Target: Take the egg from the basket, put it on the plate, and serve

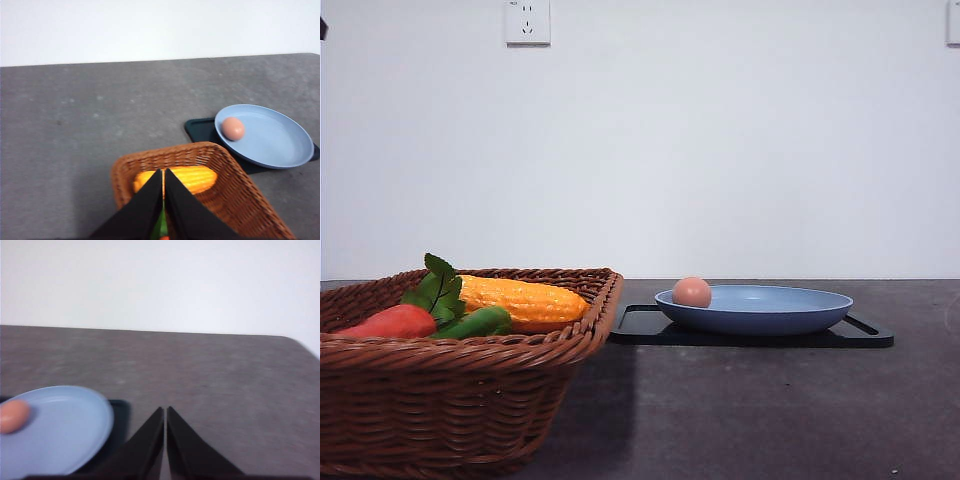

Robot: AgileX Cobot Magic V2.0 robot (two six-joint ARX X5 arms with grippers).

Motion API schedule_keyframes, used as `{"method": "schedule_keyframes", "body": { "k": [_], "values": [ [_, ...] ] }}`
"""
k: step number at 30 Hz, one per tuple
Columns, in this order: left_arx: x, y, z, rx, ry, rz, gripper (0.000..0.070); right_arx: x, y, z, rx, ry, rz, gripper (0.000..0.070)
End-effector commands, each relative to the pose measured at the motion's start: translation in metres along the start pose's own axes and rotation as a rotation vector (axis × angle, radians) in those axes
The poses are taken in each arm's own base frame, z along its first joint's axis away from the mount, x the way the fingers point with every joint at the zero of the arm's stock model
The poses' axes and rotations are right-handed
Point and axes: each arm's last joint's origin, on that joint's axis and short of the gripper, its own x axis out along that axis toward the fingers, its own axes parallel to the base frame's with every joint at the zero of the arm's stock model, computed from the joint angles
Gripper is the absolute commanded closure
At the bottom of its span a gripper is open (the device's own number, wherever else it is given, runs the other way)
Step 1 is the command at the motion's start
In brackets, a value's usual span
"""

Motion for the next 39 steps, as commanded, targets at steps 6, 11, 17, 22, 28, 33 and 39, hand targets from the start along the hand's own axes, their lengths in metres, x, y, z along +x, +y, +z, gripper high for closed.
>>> {"method": "schedule_keyframes", "body": {
  "k": [6, 11, 17, 22, 28, 33, 39],
  "values": [
    [-0.047, 0.022, 0.005, 0.023, -0.235, 0.195, 0.07, -0.003, -0.007, 0.005, 0.031, -0.037, -0.233, 0.07],
    [-0.051, 0.033, -0.018, 0.016, -0.265, 0.351, 0.07, -0.005, -0.012, 0.006, 0.039, -0.053, -0.392, 0.07],
    [-0.026, 0.046, -0.069, -0.037, -0.168, 0.443, 0.07, -0.01, -0.018, 0.007, 0.054, -0.073, -0.555, 0.07],
    [-0.007, 0.055, -0.101, -0.08, -0.096, 0.47, 0.07, -0.013, -0.021, 0.008, 0.063, -0.083, -0.641, 0.07],
    [0.005, 0.059, -0.12, -0.087, -0.083, 0.472, 0.07, -0.015, -0.023, 0.009, 0.07, -0.091, -0.719, 0.07],
    [0.01, 0.061, -0.133, -0.1, -0.048, 0.451, 0.07, -0.015, -0.023, 0.009, 0.071, -0.091, -0.731, 0.07],
    [0.011, 0.059, -0.133, -0.117, -0.043, 0.372, 0.07, -0.015, -0.023, 0.009, 0.071, -0.091, -0.73, 0.07]
  ]
}}
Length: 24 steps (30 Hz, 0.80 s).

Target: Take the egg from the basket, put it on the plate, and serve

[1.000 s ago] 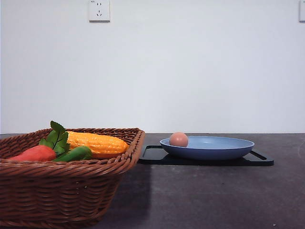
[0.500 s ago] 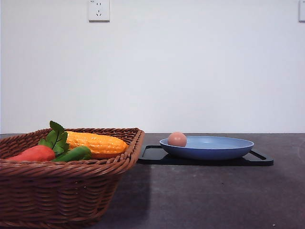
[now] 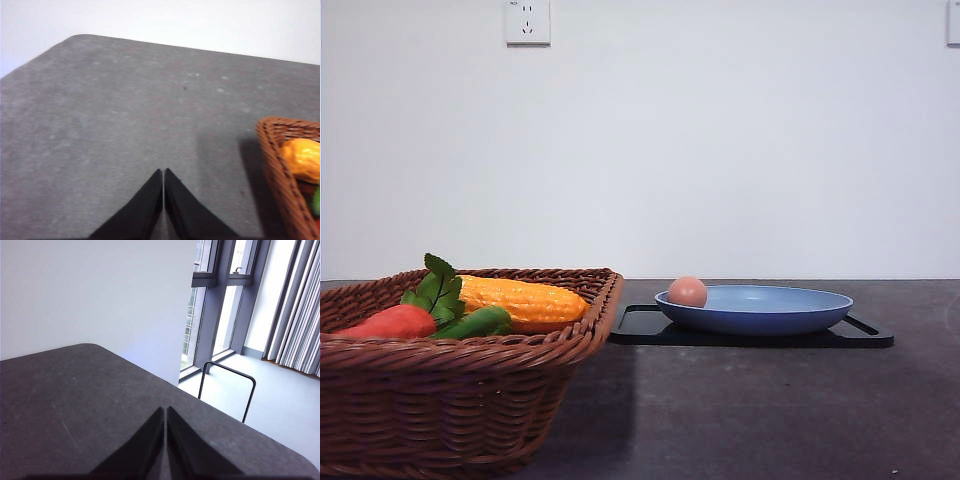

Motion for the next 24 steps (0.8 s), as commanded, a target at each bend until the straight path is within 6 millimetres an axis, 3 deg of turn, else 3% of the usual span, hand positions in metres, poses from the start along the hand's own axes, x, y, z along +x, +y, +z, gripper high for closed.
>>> {"method": "schedule_keyframes", "body": {
  "k": [1, 24],
  "values": [
    [0.0022, 0.0005, -0.0089, -0.029, 0.041, -0.013, 0.07, -0.0005, 0.0, 0.0034, 0.027, -0.004, 0.0, 0.07],
    [0.0023, 0.0003, -0.0089, -0.04, 0.042, -0.018, 0.07, -0.0005, 0.0, 0.0034, 0.027, -0.004, 0.0, 0.07]
  ]
}}
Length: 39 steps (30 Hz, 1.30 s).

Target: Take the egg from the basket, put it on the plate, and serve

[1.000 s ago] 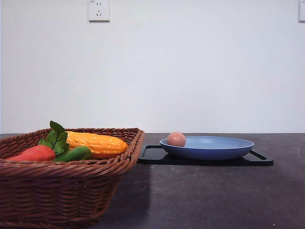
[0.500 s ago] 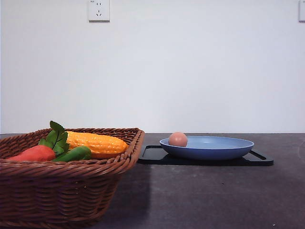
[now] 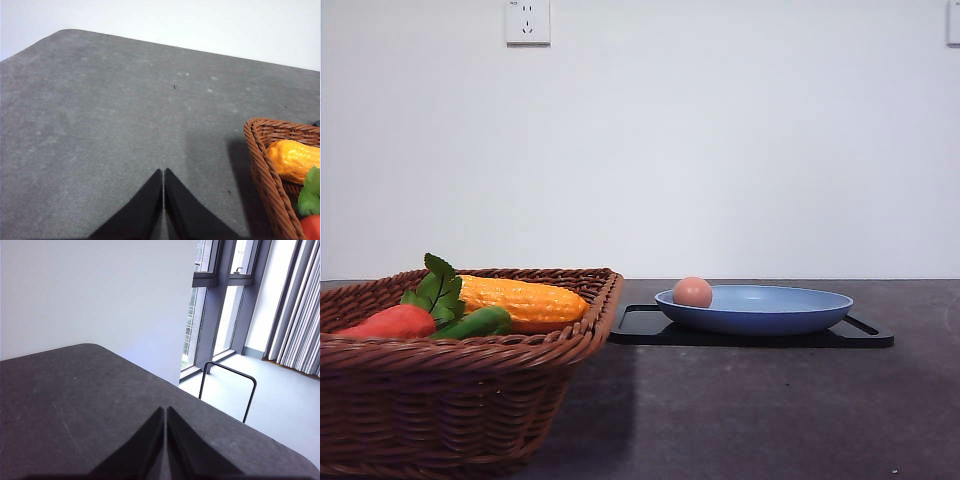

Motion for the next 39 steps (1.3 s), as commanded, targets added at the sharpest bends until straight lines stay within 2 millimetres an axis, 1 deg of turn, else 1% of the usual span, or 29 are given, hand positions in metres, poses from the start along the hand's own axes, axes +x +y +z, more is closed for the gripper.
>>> {"method": "schedule_keyframes", "body": {
  "k": [1, 4, 7, 10, 13, 16, 19, 21, 24, 28, 31, 35, 39],
  "values": [
    [0.002, 0.001, -0.009, -0.004, 0.039, 0.005, 0.07, -0.001, 0.0, 0.003, 0.026, -0.004, 0.0, 0.07],
    [0.002, 0.001, -0.009, -0.004, 0.039, 0.005, 0.07, -0.001, 0.0, 0.003, 0.0, -0.004, -0.012, 0.07],
    [0.002, 0.001, -0.009, -0.004, 0.039, 0.005, 0.07, -0.004, -0.003, 0.005, 0.072, -0.003, 0.096, 0.07],
    [0.002, 0.001, -0.009, -0.004, 0.039, 0.005, 0.07, -0.005, -0.002, 0.002, 0.062, 0.012, 0.343, 0.07],
    [0.002, 0.001, -0.009, -0.004, 0.039, 0.005, 0.07, -0.002, 0.001, -0.007, 0.023, 0.041, 0.626, 0.07],
    [0.002, 0.001, -0.009, -0.004, 0.038, 0.006, 0.07, 0.001, 0.001, -0.021, 0.003, 0.064, 0.877, 0.07],
    [0.002, 0.001, -0.009, -0.004, 0.039, 0.005, 0.07, 0.003, -0.004, -0.041, -0.023, 0.066, 1.038, 0.07],
    [0.002, 0.001, -0.009, -0.004, 0.039, 0.005, 0.07, 0.004, -0.007, -0.056, -0.034, 0.071, 1.074, 0.07],
    [0.002, 0.001, -0.009, -0.004, 0.039, 0.005, 0.07, 0.006, -0.01, -0.077, -0.039, 0.092, 1.062, 0.07],
    [0.002, 0.001, -0.009, -0.004, 0.039, 0.005, 0.07, 0.007, -0.011, -0.098, -0.044, 0.111, 1.059, 0.07],
    [0.002, 0.001, -0.009, -0.004, 0.039, 0.005, 0.07, 0.005, -0.011, -0.105, -0.047, 0.119, 1.104, 0.07],
    [0.002, 0.001, -0.009, -0.004, 0.039, 0.005, 0.07, 0.002, -0.012, -0.108, -0.078, 0.131, 1.185, 0.07],
    [0.002, 0.001, -0.009, -0.004, 0.038, 0.005, 0.07, 0.0, -0.011, -0.108, -0.113, 0.104, 1.243, 0.07]
  ]
}}
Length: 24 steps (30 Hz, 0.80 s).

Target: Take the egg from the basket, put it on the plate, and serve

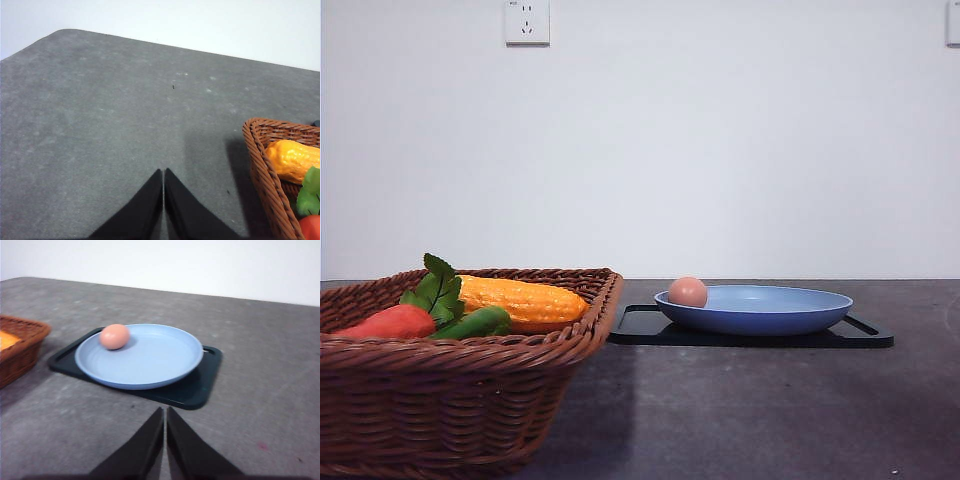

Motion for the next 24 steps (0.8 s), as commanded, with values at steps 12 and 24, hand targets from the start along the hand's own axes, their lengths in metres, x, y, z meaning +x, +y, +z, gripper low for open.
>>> {"method": "schedule_keyframes", "body": {
  "k": [12, 24],
  "values": [
    [0.0022, 0.0014, -0.0086, -0.004, 0.038, 0.008, 0.07, 0.0009, 0.0006, -0.0023, -0.019, 0.011, -0.018, 0.07],
    [0.0022, 0.0015, -0.0086, -0.004, 0.038, 0.009, 0.07, 0.0004, -0.0044, -0.0024, -0.02, 0.018, -0.192, 0.07]
  ]
}}
